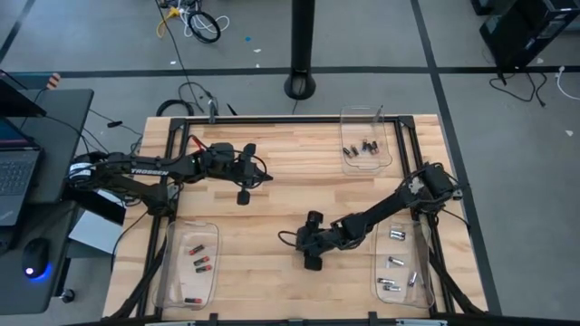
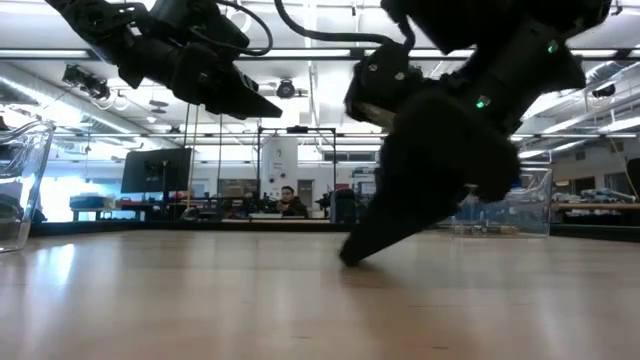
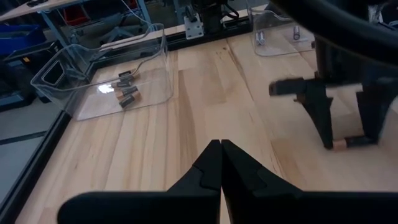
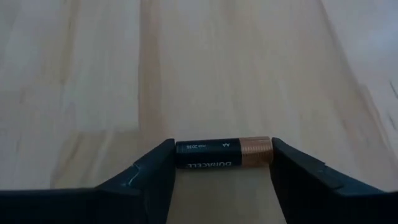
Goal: Sort batteries
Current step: Put the brown battery into the top transparent bin
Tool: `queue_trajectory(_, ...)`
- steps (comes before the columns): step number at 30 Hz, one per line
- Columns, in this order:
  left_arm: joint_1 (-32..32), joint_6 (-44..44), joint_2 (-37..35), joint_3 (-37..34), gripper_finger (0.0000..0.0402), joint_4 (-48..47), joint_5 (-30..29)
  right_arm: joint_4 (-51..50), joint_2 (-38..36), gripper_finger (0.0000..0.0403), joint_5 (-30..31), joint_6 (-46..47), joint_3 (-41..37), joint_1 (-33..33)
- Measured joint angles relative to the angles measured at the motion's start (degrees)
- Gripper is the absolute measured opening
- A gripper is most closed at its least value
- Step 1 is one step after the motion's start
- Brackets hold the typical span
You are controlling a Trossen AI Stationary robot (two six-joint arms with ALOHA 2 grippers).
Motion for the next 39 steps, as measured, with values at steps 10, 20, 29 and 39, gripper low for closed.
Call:
queue_trajectory(10, 0.02, -0.98, 0.00, -0.02, 0.0011, 0.10, -0.02, -27.61, -22.30, 0.0231, 5.92, 9.64, 0.08, -8.55)
queue_trajectory(20, 0.00, -1.12, 0.00, -0.02, 0.0011, 0.72, -0.07, -54.01, -39.61, 0.0231, 7.98, 13.51, 0.16, -30.80)
queue_trajectory(29, 0.02, -1.15, 0.00, -0.02, 0.0011, 1.42, -0.09, -56.83, -34.32, 0.0231, 1.65, 6.60, 0.12, -50.70)
queue_trajectory(39, 0.02, -1.16, 0.00, -0.04, 0.0011, 1.31, -0.09, -54.19, -23.77, 0.0231, -3.34, 2.24, 0.12, -61.94)
